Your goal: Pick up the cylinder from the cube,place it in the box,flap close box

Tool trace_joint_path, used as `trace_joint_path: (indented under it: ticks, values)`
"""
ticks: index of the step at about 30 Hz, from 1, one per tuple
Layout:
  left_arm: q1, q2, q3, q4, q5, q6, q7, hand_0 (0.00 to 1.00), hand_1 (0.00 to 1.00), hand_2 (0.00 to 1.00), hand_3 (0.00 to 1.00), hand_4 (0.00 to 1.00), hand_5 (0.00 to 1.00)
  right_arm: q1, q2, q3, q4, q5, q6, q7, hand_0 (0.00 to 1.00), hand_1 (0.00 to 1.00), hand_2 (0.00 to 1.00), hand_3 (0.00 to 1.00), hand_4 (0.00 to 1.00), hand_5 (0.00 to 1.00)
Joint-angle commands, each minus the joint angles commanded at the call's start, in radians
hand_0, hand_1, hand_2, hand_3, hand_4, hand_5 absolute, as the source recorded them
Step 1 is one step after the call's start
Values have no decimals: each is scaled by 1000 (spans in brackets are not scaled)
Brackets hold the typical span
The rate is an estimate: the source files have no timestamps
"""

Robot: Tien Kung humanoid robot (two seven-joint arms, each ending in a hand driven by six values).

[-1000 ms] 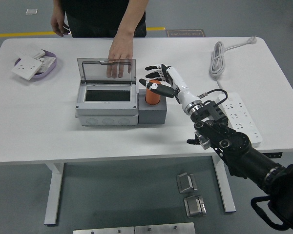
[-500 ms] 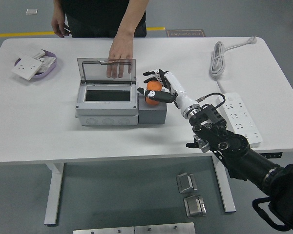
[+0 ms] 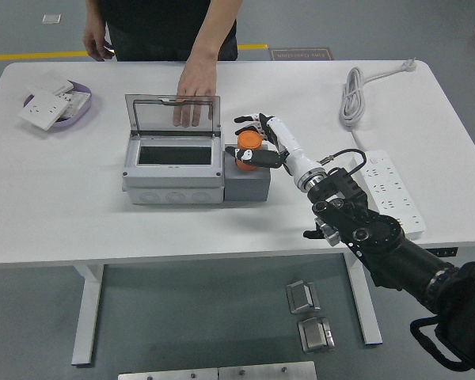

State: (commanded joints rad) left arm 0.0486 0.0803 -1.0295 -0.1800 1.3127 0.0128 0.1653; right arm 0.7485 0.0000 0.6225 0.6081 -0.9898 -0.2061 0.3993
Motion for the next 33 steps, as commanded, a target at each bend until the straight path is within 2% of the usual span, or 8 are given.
trace_joint_path:
  ticks: [3,4,15,21,22,27,28,33]
  values:
    - [0,0,1,0,-1,0,-1,552,562,494,537,358,2,-2,0,-7,3,2,-2,1,739,723,630,723,883,190]
    - [0,0,1,0,-1,0,-1,553,566,495,539,365,2,-2,0,-9,4,3,-3,1,735,723,633,722,871,150]
    - [-5,-1,6,0,-6,0,-6,554,567,495,539,369,2,-7,0,-26,9,11,-12,4,729,719,633,718,864,157]
    - [-6,-2,8,0,-9,1,-10,555,568,496,540,375,2,-9,0,-29,10,15,-19,3,715,711,627,710,825,138]
    - [-6,-2,8,0,-10,2,-11,557,569,499,541,382,2,-10,0,-29,10,16,-20,3,694,702,612,672,561,44]
    - [-7,-1,14,0,-18,3,-16,557,569,499,541,382,2,-9,0,-28,12,20,-26,0,694,702,612,672,561,44]
    - [-8,-1,16,0,-21,4,-17,560,572,503,543,390,2,-9,0,-28,13,21,-27,0,746,688,599,640,323,2]
    - [-10,-3,17,0,-25,5,-20,560,572,503,543,390,2,-10,0,-32,18,30,-30,-2,746,688,599,640,323,2]
